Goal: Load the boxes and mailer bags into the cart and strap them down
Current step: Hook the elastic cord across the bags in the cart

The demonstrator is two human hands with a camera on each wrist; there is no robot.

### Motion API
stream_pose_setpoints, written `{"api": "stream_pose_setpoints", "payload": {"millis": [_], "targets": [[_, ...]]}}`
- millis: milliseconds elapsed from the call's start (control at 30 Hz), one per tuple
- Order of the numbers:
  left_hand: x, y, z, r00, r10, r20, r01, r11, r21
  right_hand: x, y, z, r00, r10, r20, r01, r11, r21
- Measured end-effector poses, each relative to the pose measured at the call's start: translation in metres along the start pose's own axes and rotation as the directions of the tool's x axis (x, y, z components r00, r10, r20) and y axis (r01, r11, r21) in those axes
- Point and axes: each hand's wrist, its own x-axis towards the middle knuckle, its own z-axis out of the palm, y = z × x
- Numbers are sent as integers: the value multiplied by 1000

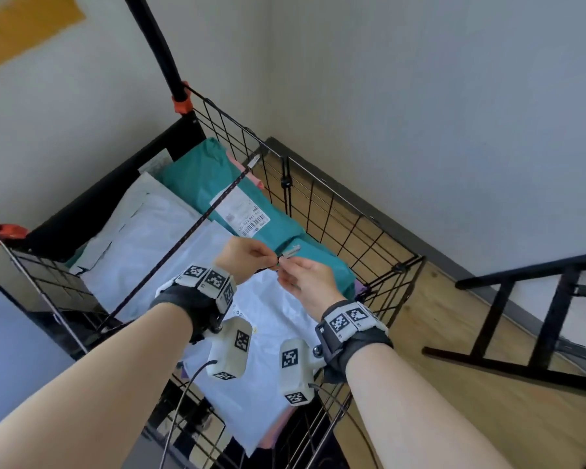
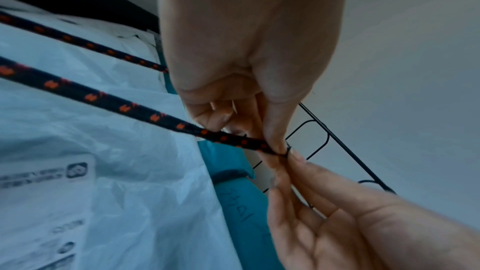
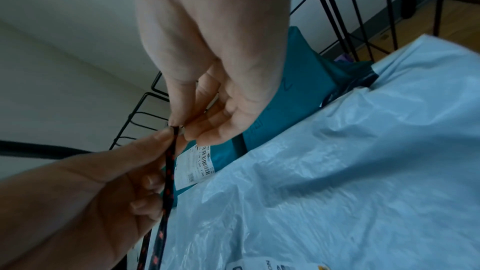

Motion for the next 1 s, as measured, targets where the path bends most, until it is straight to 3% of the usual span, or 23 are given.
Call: {"api": "stream_pose_setpoints", "payload": {"millis": [200, 367, 600, 1000], "targets": [[30, 12, 12, 999, -13, 40, 8, 994, 114, 23, -7, -9, 995, -22, -95, 14, 996, -84], [42, 18, 15, 981, -140, 133, 111, 972, 205, 28, -11, -15, 977, -75, -202, 42, 986, -161], [61, 53, 44, 988, 0, 153, -25, 987, 157, 30, -46, -32, 907, -133, -400, 74, 984, -160], [80, 63, 54, 972, -44, 230, 5, 986, 167, 41, -53, -43, 892, -40, -450, 12, 998, -65]]}}
